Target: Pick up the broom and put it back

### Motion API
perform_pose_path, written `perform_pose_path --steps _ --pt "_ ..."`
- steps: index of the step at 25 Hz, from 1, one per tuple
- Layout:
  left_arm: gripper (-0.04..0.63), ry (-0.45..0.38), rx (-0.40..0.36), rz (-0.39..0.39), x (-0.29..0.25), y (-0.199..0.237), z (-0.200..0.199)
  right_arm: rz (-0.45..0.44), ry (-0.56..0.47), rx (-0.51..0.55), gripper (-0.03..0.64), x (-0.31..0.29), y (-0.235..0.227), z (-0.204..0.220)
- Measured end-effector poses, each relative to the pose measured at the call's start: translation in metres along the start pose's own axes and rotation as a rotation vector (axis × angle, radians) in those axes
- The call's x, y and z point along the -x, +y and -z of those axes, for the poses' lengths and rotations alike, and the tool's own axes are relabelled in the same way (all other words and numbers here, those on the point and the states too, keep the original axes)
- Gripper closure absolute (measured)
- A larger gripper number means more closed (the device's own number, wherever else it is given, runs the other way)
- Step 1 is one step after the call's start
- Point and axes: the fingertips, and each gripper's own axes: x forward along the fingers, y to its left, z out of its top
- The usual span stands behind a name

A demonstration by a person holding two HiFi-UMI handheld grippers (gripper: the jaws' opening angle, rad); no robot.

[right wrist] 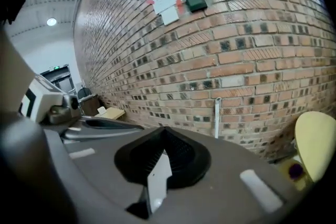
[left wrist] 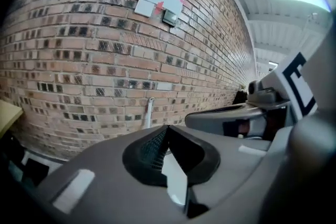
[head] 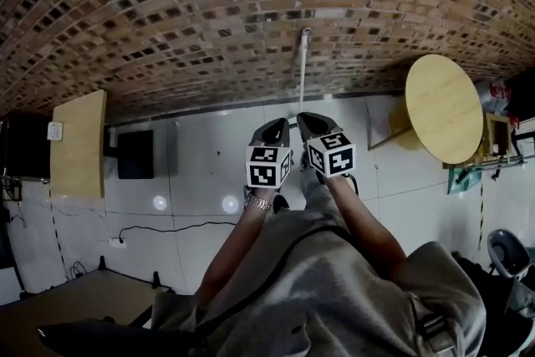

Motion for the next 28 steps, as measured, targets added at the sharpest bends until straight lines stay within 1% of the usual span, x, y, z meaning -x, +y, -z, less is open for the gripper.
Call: perform_pose_path --steps 2,4,7,10,13,17,21,28 --pt "0.595 0.004 0.011 0.021 0.009 -0.008 0.010 0.009 0.019 0.010 0.615 0.018 0.018 0.011" --pt "0.595 0.009 0.013 0.048 0.014 -0.021 0.019 0.029 0.040 0.012 0.615 0.036 0.024 0.025" --pt "0.595 0.010 -0.001 0.086 0.016 -0.044 0.022 0.054 0.053 -0.012 0.615 0.057 0.020 0.036" --pt "0.595 -0.010 -0.016 0.106 0.015 -0.061 0.013 0.054 0.048 -0.021 0.615 0.071 0.016 0.034" --pt "0.595 -0.033 -0.034 0.094 0.006 -0.071 -0.004 0.038 0.032 -0.009 0.615 0.076 0.011 0.024" --pt "0.595 -0.041 -0.084 0.078 -0.010 -0.079 -0.022 0.010 0.011 -0.015 0.615 0.072 -0.011 0.009" --pt "0.595 -0.061 -0.091 0.054 -0.017 -0.085 -0.037 -0.003 -0.002 -0.006 0.615 0.069 -0.027 -0.007" --pt "0.595 -0.050 -0.112 0.044 -0.025 -0.096 -0.038 -0.037 0.007 -0.057 0.615 0.070 -0.043 -0.005"
